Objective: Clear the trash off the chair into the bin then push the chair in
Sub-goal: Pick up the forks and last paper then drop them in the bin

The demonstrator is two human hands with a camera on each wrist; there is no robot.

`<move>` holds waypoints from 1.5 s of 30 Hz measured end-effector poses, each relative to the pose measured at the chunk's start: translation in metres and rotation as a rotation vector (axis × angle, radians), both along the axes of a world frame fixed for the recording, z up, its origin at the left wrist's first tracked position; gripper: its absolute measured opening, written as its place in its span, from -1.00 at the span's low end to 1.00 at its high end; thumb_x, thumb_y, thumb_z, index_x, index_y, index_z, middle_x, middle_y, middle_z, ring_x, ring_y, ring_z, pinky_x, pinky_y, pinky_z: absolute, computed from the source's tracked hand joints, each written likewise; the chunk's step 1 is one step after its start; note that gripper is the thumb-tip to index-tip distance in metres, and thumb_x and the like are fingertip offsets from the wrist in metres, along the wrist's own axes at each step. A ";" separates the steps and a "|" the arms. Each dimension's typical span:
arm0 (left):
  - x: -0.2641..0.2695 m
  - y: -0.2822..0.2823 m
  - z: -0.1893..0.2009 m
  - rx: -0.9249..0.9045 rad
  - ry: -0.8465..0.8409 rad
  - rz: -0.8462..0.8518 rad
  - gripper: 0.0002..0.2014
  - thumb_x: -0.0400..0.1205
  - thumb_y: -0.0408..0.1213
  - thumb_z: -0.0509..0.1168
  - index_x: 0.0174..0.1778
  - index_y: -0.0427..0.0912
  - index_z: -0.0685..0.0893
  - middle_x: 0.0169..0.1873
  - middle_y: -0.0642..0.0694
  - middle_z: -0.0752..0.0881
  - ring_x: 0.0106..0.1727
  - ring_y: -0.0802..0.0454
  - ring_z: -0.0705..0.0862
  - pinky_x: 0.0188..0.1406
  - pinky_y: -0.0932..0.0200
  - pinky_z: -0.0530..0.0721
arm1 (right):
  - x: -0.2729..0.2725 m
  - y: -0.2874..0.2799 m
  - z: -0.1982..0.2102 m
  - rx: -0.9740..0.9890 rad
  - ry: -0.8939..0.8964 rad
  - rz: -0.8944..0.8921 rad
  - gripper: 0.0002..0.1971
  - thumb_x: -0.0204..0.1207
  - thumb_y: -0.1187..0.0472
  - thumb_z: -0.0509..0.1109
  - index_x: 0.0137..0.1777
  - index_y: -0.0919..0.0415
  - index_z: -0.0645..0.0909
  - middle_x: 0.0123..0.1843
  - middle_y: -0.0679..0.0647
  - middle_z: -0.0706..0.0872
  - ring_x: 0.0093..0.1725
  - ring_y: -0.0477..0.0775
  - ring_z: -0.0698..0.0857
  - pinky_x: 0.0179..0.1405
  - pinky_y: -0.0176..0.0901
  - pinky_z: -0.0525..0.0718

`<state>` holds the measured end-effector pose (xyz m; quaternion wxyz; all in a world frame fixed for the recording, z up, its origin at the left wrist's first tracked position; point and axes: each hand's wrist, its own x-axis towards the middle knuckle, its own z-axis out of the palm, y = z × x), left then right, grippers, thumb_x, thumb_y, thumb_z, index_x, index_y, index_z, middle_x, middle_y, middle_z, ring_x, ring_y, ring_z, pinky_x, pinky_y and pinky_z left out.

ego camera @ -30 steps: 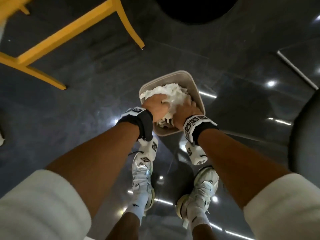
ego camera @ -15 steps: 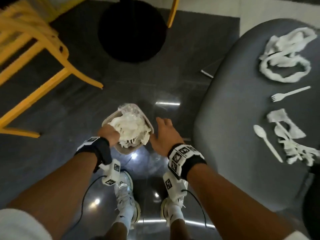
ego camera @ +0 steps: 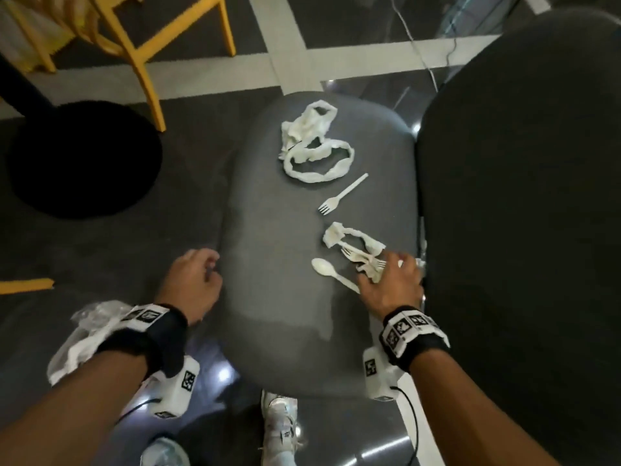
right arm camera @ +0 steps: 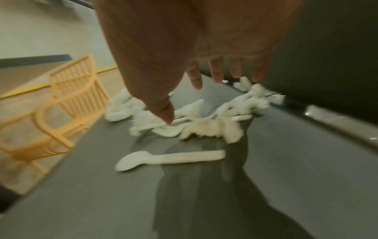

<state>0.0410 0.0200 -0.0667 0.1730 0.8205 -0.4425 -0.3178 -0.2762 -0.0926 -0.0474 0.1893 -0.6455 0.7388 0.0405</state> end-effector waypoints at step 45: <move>-0.159 -0.107 -0.023 0.082 -0.177 -0.564 0.29 0.32 -0.03 0.56 0.70 -0.11 -0.30 0.36 -0.10 0.32 0.35 -0.15 0.38 0.41 -0.01 0.49 | -0.010 -0.050 -0.018 0.324 -0.150 0.274 0.11 0.36 -0.19 0.44 0.72 -0.19 -0.28 0.77 0.02 -0.16 0.74 0.32 0.00 0.61 0.35 0.36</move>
